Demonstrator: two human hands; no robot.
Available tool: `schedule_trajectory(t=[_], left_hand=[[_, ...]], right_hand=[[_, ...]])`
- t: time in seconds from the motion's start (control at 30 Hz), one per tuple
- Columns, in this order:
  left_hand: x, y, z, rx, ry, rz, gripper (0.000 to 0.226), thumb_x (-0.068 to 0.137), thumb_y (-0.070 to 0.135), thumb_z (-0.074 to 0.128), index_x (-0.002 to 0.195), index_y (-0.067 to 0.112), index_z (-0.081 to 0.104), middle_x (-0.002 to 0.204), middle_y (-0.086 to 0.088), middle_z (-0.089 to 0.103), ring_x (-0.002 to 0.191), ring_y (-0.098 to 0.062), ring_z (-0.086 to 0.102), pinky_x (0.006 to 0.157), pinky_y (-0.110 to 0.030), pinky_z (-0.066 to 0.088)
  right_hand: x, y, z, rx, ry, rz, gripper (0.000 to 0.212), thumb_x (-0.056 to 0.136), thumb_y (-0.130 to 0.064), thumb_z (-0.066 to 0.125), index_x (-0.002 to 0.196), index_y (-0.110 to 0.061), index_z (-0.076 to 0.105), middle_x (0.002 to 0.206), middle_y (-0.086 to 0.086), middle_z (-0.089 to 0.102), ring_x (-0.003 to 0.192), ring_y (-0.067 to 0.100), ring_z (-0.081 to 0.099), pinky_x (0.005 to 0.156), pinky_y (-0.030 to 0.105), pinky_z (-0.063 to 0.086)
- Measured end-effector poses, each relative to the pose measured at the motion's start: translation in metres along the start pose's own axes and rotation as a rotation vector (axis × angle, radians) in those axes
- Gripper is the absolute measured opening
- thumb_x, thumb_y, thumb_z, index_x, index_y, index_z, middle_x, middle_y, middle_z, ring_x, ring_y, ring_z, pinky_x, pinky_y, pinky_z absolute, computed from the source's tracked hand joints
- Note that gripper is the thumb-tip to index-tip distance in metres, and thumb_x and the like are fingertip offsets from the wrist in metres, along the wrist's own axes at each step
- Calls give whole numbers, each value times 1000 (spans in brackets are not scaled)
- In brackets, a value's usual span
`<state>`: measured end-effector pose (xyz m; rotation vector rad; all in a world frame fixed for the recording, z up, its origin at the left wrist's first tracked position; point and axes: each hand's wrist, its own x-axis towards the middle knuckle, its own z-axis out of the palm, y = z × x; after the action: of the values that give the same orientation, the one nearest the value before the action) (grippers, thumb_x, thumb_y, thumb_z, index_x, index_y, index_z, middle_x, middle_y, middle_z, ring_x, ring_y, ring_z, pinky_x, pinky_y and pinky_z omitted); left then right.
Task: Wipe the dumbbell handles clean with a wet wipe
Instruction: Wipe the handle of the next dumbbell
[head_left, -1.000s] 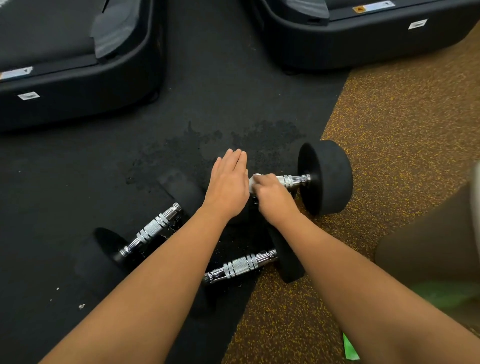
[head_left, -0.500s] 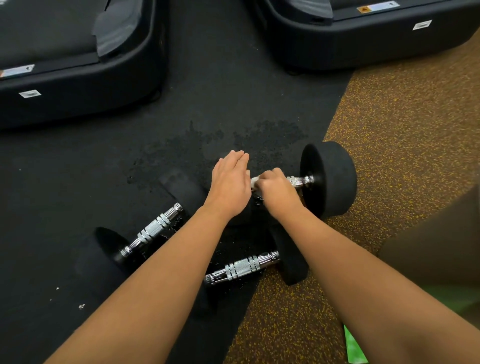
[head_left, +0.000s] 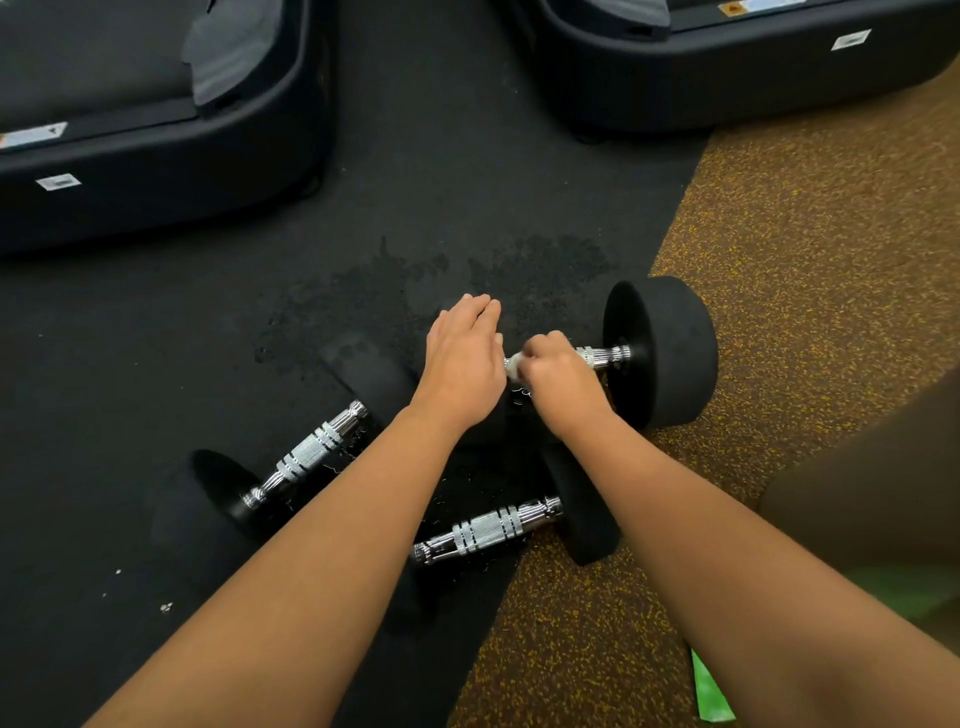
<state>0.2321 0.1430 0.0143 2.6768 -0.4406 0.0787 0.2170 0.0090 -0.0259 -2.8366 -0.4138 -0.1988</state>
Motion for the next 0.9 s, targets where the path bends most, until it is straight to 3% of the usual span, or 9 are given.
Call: schedule_trajectory(t=[0.13,0.27,0.5,0.77,0.9], left_hand=[[-1,1,-2,11,-1,-3,45,100,16,37,145,7,35,149,-4,34,144,-20,20,119,-36,9],[-2,0,-1,-6,-4,6,45,100,15,38,144,6,36,147,-5,36,144,-21,22,119,-38,10],[-1,2,2,3,27,-7,45,99,14,39,142,5,39,146,-6,38,143,-22,24,119,-40,11],[-2,2,5,14,55,-7,44,98,14,40,141,5,41,144,-7,40,142,-22,26,117,-39,11],[-2,1,4,24,41,11,45,99,15,39,142,6,39,146,-6,39,142,-21,25,118,-39,12]], right_hand=[[-2,1,7,-42,-51,-169,14,59,1,78,64,-2,66,74,9,57,72,26,54,48,28,46],[-10,28,5,-3,-3,-110,20,57,6,77,72,0,66,78,12,57,76,30,55,44,31,46],[-7,19,5,-26,107,-98,24,54,8,78,64,-6,61,68,8,57,66,24,55,56,23,37],[2,15,14,-83,35,-347,18,57,2,79,71,-2,68,75,10,61,69,25,57,54,31,52],[0,32,9,-48,81,-314,26,53,9,78,74,-1,67,75,11,62,67,28,58,51,30,51]])
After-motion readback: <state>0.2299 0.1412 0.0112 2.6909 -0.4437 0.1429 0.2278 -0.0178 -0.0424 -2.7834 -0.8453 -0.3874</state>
